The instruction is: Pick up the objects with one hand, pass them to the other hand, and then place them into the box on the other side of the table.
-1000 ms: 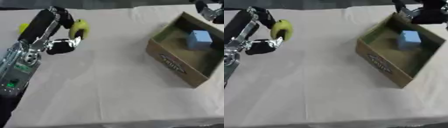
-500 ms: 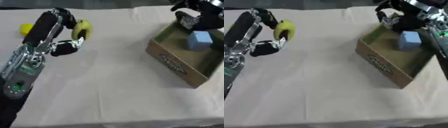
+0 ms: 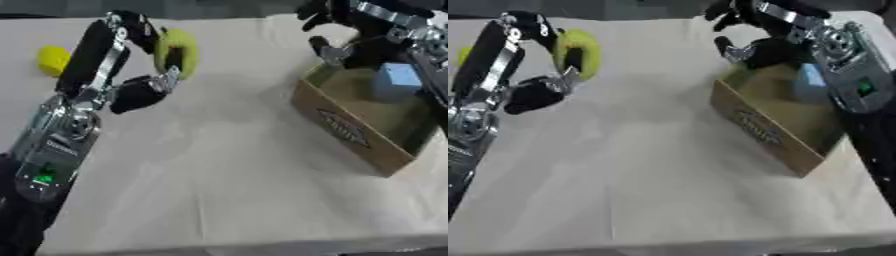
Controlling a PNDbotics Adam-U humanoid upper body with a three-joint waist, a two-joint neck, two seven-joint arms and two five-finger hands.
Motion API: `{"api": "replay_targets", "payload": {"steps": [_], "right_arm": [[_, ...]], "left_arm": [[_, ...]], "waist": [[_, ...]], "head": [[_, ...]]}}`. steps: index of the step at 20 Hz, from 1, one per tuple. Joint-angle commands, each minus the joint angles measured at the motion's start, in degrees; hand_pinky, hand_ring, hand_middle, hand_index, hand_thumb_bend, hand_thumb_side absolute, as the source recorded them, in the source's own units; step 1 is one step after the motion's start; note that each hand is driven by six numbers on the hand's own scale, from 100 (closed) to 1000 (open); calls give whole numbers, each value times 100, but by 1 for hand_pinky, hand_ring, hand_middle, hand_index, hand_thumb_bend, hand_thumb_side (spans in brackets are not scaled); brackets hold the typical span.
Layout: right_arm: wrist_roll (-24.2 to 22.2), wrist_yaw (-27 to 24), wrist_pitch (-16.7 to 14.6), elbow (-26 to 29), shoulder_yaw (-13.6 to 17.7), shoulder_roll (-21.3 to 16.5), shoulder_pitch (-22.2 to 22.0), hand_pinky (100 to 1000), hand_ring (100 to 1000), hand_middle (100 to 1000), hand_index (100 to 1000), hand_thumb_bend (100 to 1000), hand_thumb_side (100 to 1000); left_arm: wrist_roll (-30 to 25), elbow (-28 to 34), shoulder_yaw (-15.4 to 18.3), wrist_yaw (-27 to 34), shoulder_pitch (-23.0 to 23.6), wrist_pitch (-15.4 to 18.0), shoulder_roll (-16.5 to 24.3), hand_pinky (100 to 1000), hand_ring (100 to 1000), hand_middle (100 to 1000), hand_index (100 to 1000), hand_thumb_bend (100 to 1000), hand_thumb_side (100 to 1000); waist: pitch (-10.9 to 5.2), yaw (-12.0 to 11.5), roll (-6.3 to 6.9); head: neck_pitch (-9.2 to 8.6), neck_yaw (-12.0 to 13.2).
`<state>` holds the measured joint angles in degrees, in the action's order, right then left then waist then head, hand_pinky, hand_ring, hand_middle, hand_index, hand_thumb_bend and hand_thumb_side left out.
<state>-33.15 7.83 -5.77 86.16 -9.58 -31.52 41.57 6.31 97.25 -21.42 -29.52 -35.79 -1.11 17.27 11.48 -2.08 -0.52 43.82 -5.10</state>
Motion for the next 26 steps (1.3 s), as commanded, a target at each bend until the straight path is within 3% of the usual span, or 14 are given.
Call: {"api": "replay_targets", "payload": {"steps": [1, 4, 8, 9, 13, 21, 26], "right_arm": [[-55, 163, -68, -159, -27, -14, 194, 945, 829, 910, 839, 100, 239], [-146, 270, -107, -370, -84, 73, 295, 947, 832, 914, 843, 100, 289], [-202, 331, -163, -511, -95, 123, 346, 947, 832, 914, 843, 100, 289], [-209, 333, -166, -528, -102, 133, 350, 953, 835, 924, 864, 100, 401], [-379, 269, -28, -771, -177, 289, 481, 954, 824, 898, 853, 100, 379], [-746, -171, 183, -796, -274, 401, 584, 960, 807, 881, 845, 100, 504], [-935, -459, 370, -673, -334, 468, 661, 960, 803, 887, 847, 100, 498]], "left_arm": [[48, -53, -6, 395, -64, 106, -66, 586, 464, 395, 456, 100, 442], [34, -115, -30, 564, -82, 172, -166, 588, 464, 395, 455, 100, 451], [15, -144, -40, 637, -92, 224, -202, 588, 464, 395, 455, 100, 451], [12, -139, -47, 645, -99, 232, -210, 589, 464, 395, 454, 100, 465], [-75, -93, -118, 759, -153, 379, -389, 589, 465, 395, 454, 100, 467], [-203, -88, -182, 819, -250, 508, -552, 590, 465, 395, 454, 100, 471], [-263, -133, -225, 832, -313, 556, -647, 589, 464, 394, 453, 100, 471]], "waist": [[-232, -12, -86], [-226, -42, -89], [-223, -52, -88], [-219, -55, -89], [-192, -88, -99], [-172, -121, -117], [-165, -141, -124]], "head": [[30, -19], [30, -35], [30, -41], [30, -42], [30, -32], [30, 8], [30, 8]]}}
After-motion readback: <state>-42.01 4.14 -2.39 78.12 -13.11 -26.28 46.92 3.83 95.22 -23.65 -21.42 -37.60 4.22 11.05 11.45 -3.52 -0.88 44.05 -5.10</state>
